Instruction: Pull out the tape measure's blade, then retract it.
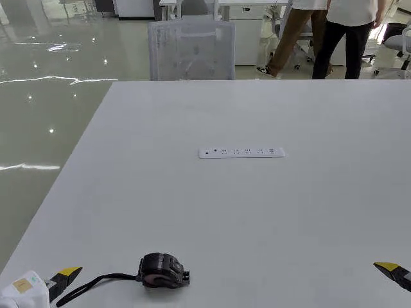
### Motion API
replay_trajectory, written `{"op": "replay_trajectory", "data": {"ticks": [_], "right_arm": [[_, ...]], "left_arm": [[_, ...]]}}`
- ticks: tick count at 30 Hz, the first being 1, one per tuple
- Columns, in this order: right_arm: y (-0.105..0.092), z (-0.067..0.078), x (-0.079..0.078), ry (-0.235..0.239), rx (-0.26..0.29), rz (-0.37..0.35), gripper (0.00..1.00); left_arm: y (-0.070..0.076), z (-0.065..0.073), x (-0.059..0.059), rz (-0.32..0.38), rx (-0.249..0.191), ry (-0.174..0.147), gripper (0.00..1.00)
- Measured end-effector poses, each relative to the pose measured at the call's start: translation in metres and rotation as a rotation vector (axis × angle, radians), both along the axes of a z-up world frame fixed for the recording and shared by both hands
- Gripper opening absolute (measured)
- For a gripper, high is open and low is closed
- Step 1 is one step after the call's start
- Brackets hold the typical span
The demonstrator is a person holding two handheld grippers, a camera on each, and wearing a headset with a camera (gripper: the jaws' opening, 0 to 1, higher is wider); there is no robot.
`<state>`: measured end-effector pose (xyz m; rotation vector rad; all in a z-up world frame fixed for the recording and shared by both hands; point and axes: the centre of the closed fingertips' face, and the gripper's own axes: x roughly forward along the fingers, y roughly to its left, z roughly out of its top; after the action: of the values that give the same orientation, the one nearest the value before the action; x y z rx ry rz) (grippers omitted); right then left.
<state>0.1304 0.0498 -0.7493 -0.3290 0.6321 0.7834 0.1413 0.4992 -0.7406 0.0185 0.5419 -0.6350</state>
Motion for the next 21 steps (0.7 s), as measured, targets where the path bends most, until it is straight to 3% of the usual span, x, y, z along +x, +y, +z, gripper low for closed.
{"op": "replay_trajectory", "data": {"ticks": [9, 14, 21], "right_arm": [[0.001, 0.002, 0.002, -0.010, -0.013, 0.016, 1.00], [0.001, 0.008, 0.008, -0.027, -0.006, 0.015, 1.00], [0.002, 0.002, 0.006, -0.019, -0.006, 0.023, 1.00]], "left_arm": [[-0.001, 0.003, 0.007, 0.005, -0.006, -0.005, 1.00], [-0.003, 0.003, 0.007, 0.000, -0.007, 0.003, 1.00], [-0.003, 0.006, 0.005, 0.006, -0.008, -0.004, 1.00]]}}
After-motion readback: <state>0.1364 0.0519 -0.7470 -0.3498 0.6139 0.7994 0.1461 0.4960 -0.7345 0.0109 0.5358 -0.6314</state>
